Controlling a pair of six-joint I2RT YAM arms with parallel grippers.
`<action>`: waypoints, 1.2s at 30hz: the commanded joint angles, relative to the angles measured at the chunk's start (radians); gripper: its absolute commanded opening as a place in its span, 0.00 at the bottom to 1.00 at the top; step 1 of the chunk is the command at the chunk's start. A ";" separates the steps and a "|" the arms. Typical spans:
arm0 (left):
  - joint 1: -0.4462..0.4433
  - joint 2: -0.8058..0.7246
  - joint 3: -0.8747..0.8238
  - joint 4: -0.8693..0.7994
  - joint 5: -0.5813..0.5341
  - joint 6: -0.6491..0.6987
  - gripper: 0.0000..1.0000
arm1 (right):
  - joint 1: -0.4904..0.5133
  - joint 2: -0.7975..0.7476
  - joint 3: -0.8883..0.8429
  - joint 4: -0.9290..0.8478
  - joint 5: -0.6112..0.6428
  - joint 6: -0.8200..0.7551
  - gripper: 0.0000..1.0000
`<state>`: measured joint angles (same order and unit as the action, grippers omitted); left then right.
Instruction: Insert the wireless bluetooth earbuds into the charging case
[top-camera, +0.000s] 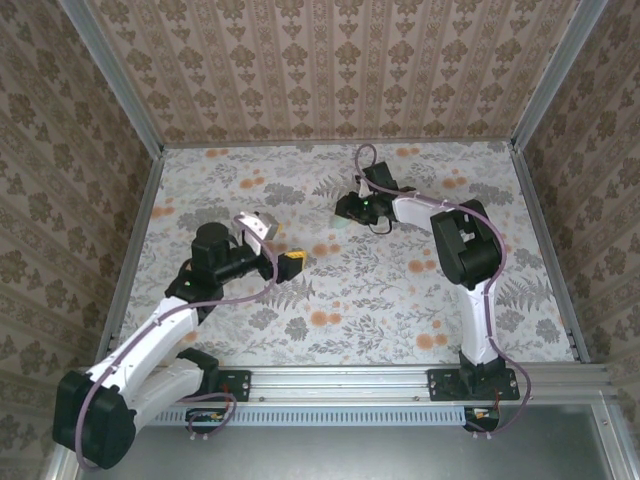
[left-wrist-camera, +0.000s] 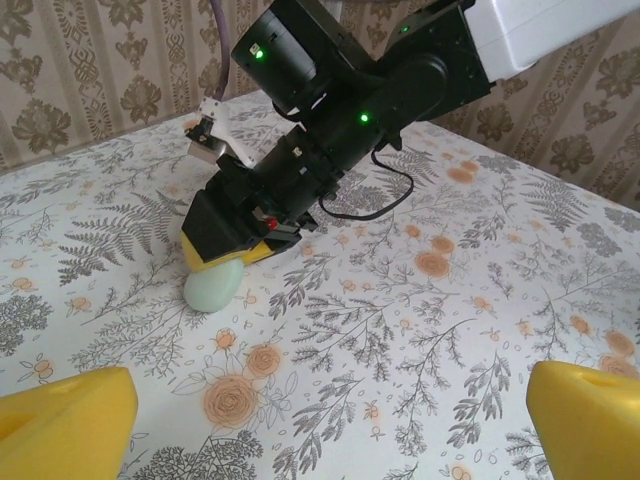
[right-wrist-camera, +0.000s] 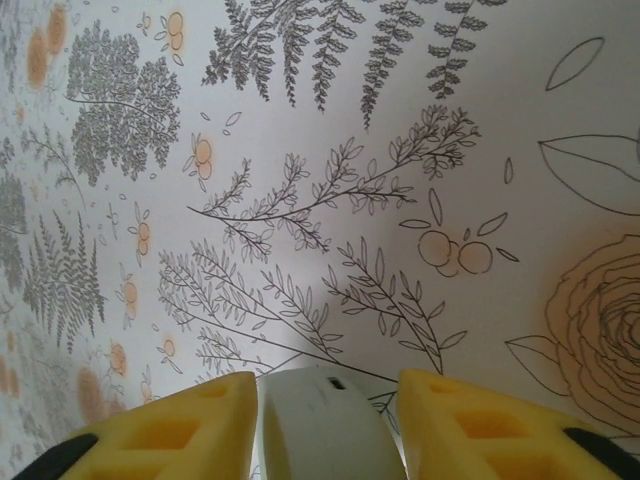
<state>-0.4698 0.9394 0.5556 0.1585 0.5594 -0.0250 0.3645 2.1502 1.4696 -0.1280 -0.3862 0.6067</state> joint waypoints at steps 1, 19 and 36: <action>0.008 0.020 0.017 0.019 -0.002 0.036 1.00 | 0.004 -0.073 0.018 -0.074 0.048 -0.054 0.45; 0.223 0.008 0.114 -0.178 -0.461 -0.013 1.00 | -0.039 -0.721 -0.320 -0.183 0.511 -0.279 0.82; 0.350 0.053 -0.210 0.152 -0.834 0.072 1.00 | -0.217 -0.960 -0.890 0.314 0.787 -0.395 1.00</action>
<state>-0.1280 0.9791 0.3958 0.1642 -0.1635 0.0570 0.1593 1.2201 0.6128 -0.0288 0.3630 0.2840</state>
